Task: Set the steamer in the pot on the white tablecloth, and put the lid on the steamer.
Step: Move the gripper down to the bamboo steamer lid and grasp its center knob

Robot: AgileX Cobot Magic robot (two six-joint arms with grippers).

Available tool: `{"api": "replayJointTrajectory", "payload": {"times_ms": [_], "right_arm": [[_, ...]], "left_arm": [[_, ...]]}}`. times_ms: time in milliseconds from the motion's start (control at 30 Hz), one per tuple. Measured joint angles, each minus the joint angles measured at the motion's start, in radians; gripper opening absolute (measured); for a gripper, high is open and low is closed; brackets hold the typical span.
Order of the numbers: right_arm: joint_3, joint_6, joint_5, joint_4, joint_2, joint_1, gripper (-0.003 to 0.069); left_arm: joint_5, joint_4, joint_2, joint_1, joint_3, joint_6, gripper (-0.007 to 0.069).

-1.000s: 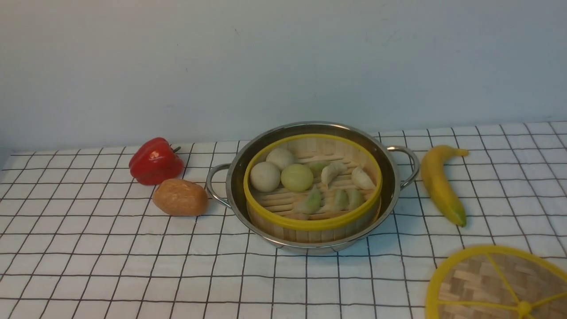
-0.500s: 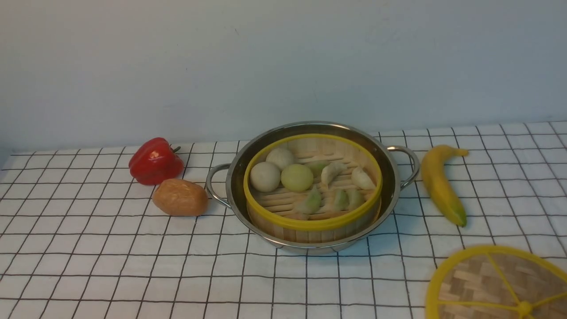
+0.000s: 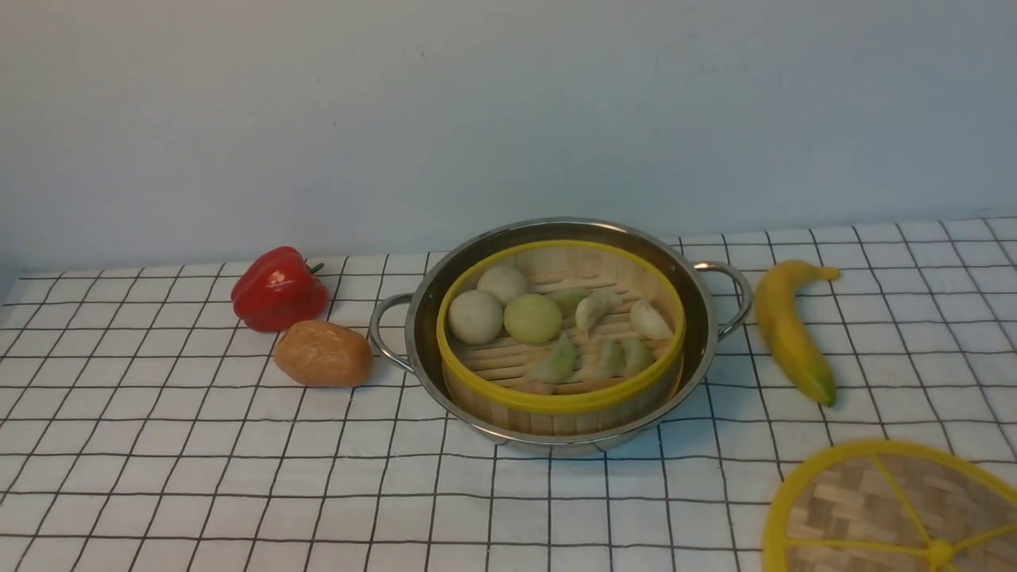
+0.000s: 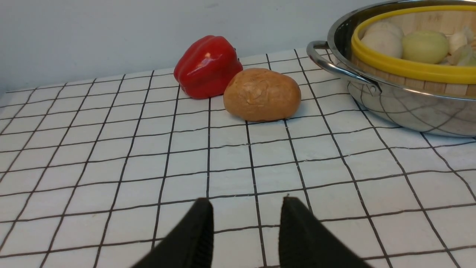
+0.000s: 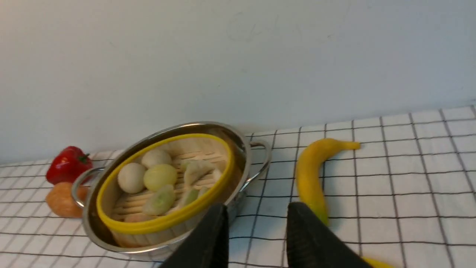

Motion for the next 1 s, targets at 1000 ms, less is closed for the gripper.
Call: {"api": "replayJointTrajectory", "payload": {"times_ms": [1000], "right_arm": [[-0.280,-0.351,0.399,-0.160,1.025,0.000,0.0351]], "left_arm": [[0.000,0.000,0.000,0.000,0.000,0.000,0.0243]]}}
